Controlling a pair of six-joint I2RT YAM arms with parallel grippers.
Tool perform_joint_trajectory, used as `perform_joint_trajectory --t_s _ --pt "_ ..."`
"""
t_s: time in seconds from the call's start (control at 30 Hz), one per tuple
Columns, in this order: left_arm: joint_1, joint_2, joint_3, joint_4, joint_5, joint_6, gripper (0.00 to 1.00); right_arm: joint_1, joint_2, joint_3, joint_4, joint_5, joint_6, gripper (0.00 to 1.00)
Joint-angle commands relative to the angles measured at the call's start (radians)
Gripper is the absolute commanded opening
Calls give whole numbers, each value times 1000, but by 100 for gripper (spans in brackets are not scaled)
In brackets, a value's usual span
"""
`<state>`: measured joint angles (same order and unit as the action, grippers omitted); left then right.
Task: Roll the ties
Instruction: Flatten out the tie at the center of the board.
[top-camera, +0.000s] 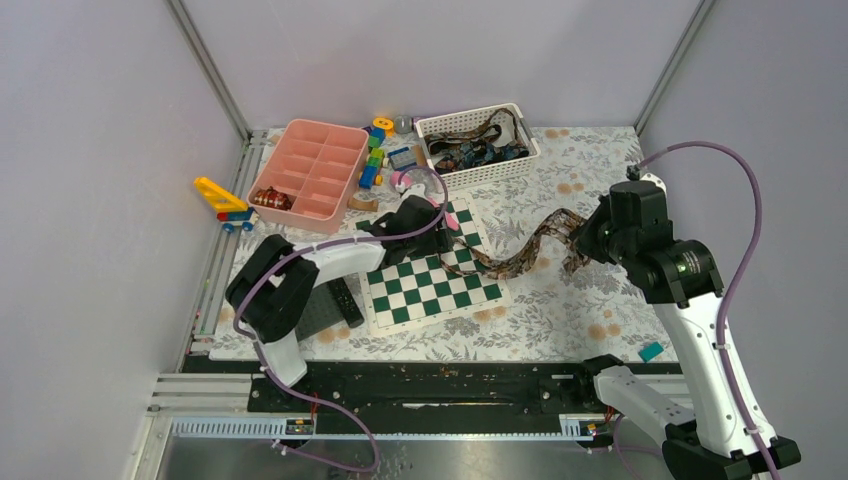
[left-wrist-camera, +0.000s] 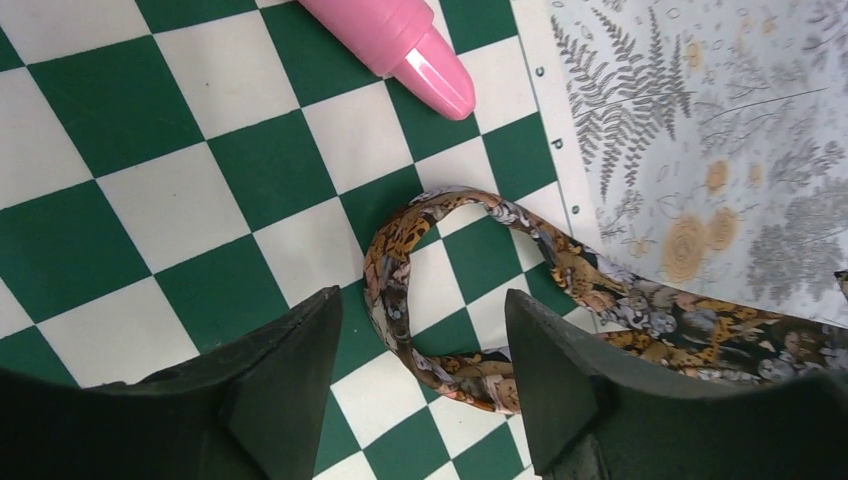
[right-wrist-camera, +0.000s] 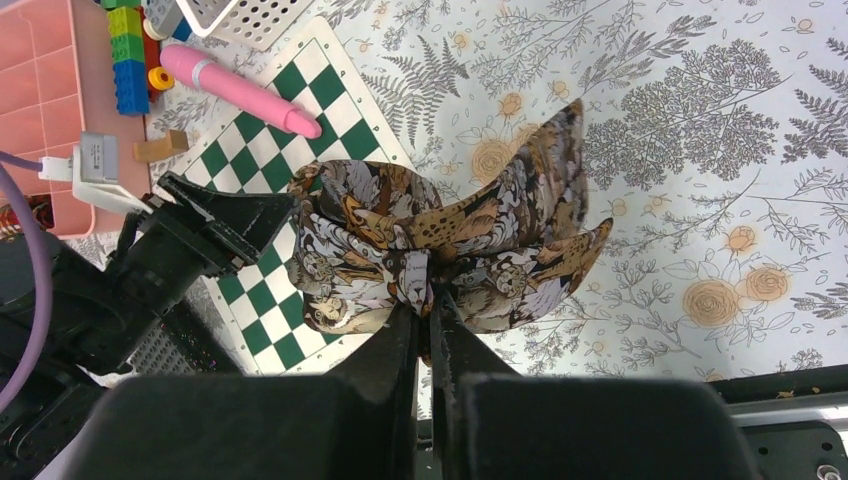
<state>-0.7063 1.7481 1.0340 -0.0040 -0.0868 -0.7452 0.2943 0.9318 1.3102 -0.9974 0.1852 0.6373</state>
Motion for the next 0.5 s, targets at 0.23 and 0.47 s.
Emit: perform_joint_trajectory --t_s 0.23,0.47 --pt "-37 68 54 -71 -148 41 55 6 -31 -14 22 -10 -11 0" --pt "-39 146 116 -107 -181 64 35 5 -59 -29 20 -5 -9 0"
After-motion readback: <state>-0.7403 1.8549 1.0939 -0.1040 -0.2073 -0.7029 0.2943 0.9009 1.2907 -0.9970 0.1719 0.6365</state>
